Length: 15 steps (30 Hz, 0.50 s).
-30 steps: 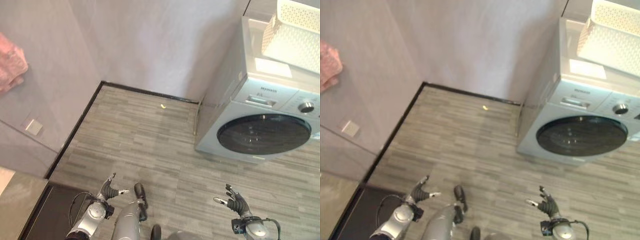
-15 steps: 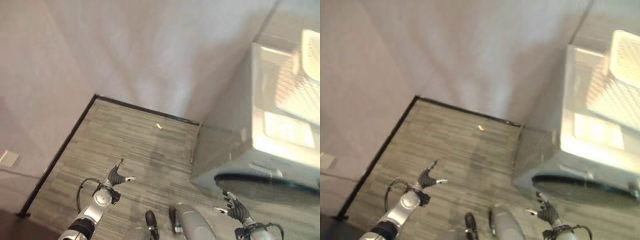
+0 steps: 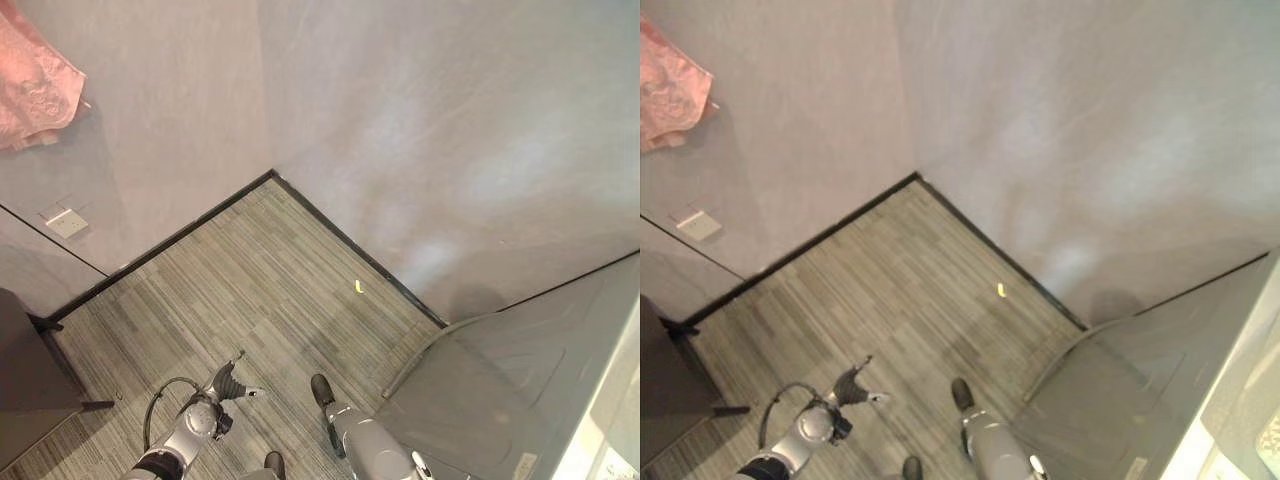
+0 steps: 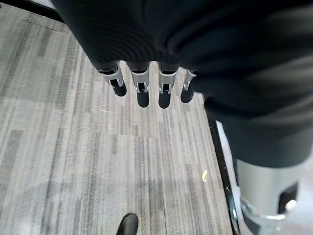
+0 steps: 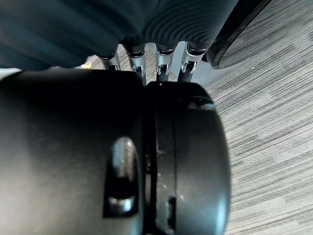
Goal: Put brush and paste in cup on sink, flatten towel.
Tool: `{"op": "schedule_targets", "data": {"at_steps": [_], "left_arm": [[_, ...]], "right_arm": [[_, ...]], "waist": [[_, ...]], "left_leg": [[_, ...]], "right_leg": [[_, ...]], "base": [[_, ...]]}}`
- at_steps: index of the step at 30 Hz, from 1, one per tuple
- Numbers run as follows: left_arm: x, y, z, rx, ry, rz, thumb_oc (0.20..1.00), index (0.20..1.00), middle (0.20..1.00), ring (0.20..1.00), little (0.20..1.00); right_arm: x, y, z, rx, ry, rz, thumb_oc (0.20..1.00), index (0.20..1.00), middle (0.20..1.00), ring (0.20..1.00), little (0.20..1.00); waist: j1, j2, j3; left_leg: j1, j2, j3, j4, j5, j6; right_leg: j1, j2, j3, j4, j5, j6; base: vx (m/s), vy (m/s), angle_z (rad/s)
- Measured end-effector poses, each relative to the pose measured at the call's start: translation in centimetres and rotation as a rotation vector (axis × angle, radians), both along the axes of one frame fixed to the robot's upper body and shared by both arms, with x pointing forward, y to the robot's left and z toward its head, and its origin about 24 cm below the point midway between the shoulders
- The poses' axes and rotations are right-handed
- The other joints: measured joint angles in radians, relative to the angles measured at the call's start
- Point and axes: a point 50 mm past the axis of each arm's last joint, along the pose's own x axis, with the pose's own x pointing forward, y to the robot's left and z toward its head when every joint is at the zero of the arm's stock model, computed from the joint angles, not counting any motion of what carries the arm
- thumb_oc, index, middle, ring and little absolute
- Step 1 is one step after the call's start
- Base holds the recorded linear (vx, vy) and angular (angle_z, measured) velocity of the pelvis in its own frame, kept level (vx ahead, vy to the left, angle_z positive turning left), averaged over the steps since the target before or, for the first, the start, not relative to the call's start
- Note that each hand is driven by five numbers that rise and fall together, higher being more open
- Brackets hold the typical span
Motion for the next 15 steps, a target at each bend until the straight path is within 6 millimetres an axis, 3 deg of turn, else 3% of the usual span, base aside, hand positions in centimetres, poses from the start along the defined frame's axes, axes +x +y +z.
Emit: {"op": "schedule_targets", "data": {"at_steps": [5, 11, 13, 15], "left_arm": [[-0.4, 0.0, -0.2, -0.004, 0.011, 0.006, 1.000, 1.000, 1.000, 1.000, 1.000], [-0.5, 0.1, -0.1, -0.056, -0.029, 0.105, 1.000, 1.000, 1.000, 1.000, 1.000], [-0.9, 0.3, 0.0, -0.089, -0.048, 0.150, 1.000, 1.000, 1.000, 1.000, 1.000], [-0.9, 0.3, 0.0, -0.115, -0.061, 0.183, 1.000, 1.000, 1.000, 1.000, 1.000]], "right_arm": [[-0.5, 0.1, -0.2, -0.001, 0.018, 0.004, 1.000, 1.000, 1.000, 1.000, 1.000], [-0.8, 1.0, -0.7, -0.006, 0.019, -0.075, 1.000, 1.000, 1.000, 1.000, 1.000], [-0.9, 1.2, -0.8, -0.006, 0.020, -0.104, 1.000, 1.000, 1.000, 1.000, 1.000], [-0.8, 1.1, -0.7, -0.015, 0.005, -0.120, 1.000, 1.000, 1.000, 1.000, 1.000]], "waist": [[0.002, 0.008, 0.005], [0.009, 0.016, 0.010], [0.007, 0.019, 0.011], [0.026, 0.020, 0.035]], "left_leg": [[0.005, -0.002, -0.024, -0.074, 0.047, -0.011], [0.016, 0.004, -0.089, -0.121, 0.081, -0.018], [-0.004, -0.001, -0.101, -0.083, 0.077, -0.029], [-0.156, -0.027, -0.054, 0.192, 0.048, -0.078]], "right_leg": [[0.013, -0.027, -0.043, -0.072, 0.047, -0.025], [0.031, -0.036, -0.098, -0.084, 0.035, -0.022], [0.039, -0.038, -0.103, -0.080, 0.015, -0.027], [-0.002, -0.012, -0.128, 0.099, -0.116, -0.032]], "base": [[0.06, -0.037, 0.18], [0.04, -0.077, 0.30], [-0.02, -0.092, 0.28], [0.06, -0.120, 0.29]]}}
